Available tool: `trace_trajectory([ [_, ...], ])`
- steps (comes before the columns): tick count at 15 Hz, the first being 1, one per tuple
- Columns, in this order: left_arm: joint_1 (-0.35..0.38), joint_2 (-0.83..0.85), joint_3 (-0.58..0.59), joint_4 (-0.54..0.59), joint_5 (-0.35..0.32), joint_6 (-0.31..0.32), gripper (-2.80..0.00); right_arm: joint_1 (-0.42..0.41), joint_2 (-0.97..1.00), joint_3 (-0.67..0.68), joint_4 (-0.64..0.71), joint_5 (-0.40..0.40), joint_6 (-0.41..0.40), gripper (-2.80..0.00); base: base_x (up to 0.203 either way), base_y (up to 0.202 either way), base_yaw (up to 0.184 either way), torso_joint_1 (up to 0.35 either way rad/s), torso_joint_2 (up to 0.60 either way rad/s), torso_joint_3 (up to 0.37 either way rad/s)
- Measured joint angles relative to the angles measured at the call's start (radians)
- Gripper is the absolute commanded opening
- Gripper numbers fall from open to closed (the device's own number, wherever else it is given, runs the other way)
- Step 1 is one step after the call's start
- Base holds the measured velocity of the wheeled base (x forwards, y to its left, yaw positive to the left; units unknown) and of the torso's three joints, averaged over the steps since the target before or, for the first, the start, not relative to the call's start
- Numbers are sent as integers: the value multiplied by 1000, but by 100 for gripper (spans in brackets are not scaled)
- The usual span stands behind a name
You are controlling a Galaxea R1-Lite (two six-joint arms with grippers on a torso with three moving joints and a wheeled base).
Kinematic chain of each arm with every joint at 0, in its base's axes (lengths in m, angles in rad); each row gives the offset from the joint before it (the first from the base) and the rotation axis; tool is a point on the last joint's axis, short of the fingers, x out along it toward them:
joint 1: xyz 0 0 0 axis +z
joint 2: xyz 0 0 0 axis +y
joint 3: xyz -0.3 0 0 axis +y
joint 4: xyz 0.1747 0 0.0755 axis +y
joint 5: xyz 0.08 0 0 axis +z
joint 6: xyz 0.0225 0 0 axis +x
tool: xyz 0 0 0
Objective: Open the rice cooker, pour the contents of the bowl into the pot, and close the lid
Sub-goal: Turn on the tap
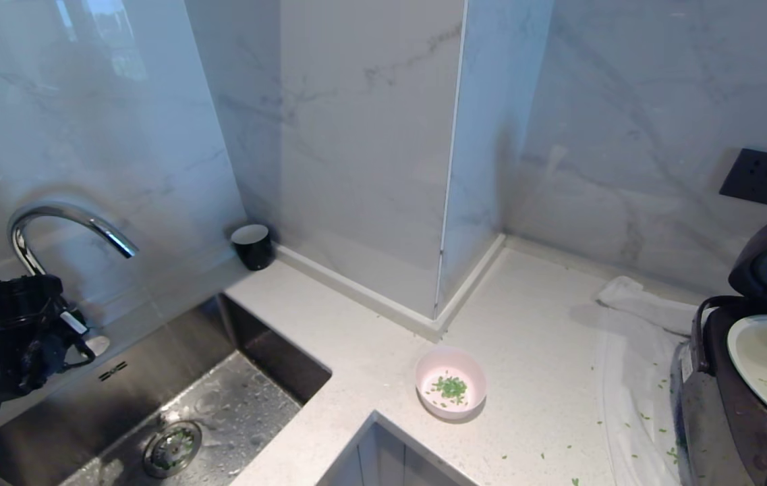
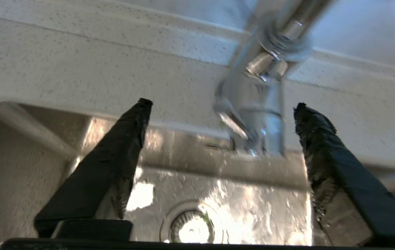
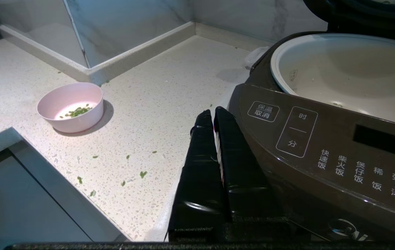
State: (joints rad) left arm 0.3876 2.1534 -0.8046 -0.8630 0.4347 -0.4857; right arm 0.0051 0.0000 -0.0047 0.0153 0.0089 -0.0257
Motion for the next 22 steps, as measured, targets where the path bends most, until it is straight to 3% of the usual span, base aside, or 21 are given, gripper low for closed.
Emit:
trace_trajectory([
  [4,-60,-121,118,0,-6,-6,0,0,0,0,0,0,0,-280,0,0,0,0,0,0],
  [9,-207,-308,350,0,-37,-32,0,0,0,0,0,0,0,-280,0,0,0,0,0,0],
  [11,-322,-393,443,3,-55,-33,0,0,0,0,0,0,0,-280,0,0,0,0,0,0],
  [15,-628,-577,585,25,-61,-18,0,0,0,0,0,0,0,-280,0,0,0,0,0,0],
  [17,-732,-659,635,32,-61,-1,0,0,0,0,0,0,0,-280,0,0,0,0,0,0],
  [18,-780,-704,662,33,-65,19,-280,0,0,0,0,0,0,-280,0,0,0,0,0,0],
  [22,-927,-887,740,41,-72,138,-280,0,0,0,0,0,0,-280,0,0,0,0,0,0],
])
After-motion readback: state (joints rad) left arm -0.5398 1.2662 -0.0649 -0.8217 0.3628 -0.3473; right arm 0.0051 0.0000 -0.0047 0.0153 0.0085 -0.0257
